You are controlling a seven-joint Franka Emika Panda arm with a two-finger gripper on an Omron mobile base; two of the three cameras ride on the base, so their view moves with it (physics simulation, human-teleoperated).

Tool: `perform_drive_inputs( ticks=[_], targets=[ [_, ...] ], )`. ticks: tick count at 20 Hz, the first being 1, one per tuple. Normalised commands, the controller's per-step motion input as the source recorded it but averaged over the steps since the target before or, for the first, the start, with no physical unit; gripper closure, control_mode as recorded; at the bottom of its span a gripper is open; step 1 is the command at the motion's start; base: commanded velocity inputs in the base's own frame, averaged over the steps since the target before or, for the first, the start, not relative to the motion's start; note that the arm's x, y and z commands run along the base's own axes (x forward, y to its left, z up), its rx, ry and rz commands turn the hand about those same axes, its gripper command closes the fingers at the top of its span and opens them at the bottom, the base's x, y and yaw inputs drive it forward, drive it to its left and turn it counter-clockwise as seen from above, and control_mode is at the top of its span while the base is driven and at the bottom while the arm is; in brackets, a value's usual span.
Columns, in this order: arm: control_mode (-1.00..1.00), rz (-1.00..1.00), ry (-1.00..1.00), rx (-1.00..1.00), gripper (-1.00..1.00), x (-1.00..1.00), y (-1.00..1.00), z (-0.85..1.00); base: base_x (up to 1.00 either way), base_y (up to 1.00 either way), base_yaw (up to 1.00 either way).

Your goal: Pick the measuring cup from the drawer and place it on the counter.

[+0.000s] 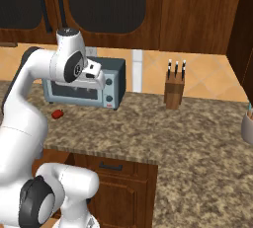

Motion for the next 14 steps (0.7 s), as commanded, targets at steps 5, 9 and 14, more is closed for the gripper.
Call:
perform_drive_inputs(
  ticks=[5, 9, 14],
  targets=[
    [-1.00, 0.01, -0.04, 0.00, -1.00, -0.33, 0.06, -0.22, 0.00, 0.00, 0.00],
    [-1.00, 0.01, -0.04, -0.02, -1.00, -0.29, 0.51, -0.45, 0.00, 0.00, 0.00],
    [-1.00, 0.00, -0.06, 0.00, -1.00, -0.20, 0.66, -0.27, 0.00, 0.00, 0.00]
  ],
)
